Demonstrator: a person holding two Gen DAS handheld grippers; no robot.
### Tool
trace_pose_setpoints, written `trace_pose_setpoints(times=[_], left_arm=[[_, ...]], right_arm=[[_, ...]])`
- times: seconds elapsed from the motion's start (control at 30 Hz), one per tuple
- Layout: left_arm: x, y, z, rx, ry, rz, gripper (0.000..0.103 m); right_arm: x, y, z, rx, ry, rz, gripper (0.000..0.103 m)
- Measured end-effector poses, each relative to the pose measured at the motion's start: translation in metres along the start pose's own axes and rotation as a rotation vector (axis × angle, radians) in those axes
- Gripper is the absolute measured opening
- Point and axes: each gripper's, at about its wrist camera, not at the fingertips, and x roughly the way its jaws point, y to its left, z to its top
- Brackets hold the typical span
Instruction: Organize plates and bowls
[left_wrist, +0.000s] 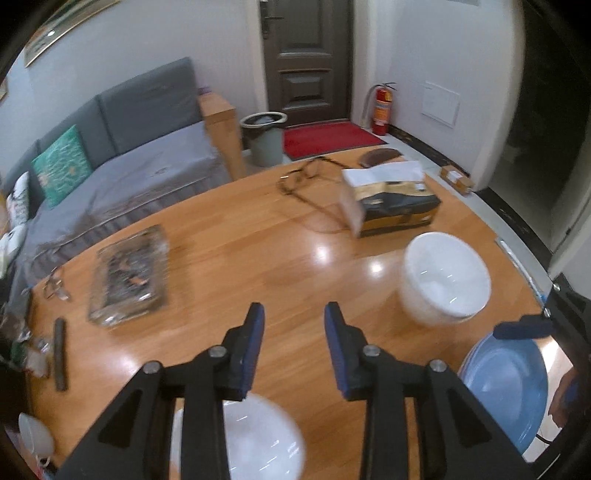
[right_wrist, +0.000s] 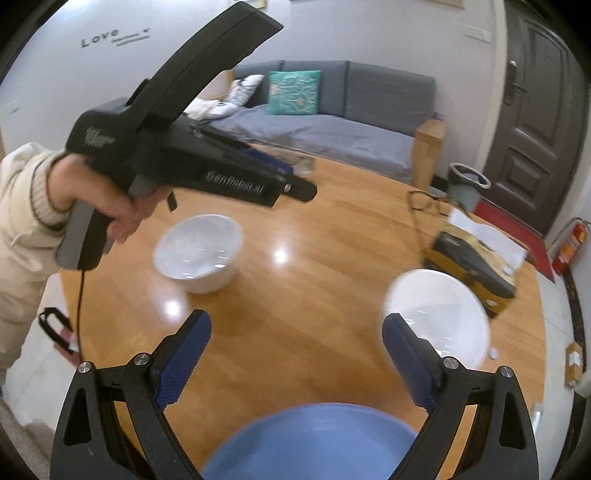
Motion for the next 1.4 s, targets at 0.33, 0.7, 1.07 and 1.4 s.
trace_pose_setpoints(times=[0.33, 0.7, 1.07, 1.4], left_arm=[[-0.012, 0.089, -0.065, -0.121, 0.037, 0.048, 0.031], [0.031, 0.128, -0.122, -0.219, 0.095, -0.047, 0.033], [0.047, 0.12, -0.127, -0.199, 0.096, -0.107, 0.023], [0.048, 0.115, -0.127, -0.179, 0.076, -0.138, 0.012]], right_arm=[[0.061, 0.073, 0.023, -0.057, 0.059, 0.077, 0.094], [0.151, 0.103, 0.028, -0.08, 0.164, 0.053, 0.094], [0.177, 0.102, 0.033, -0.092, 0.184, 0.037, 0.094], [0.183, 0.105, 0.032, -0.103, 0.168, 0.049, 0.094]])
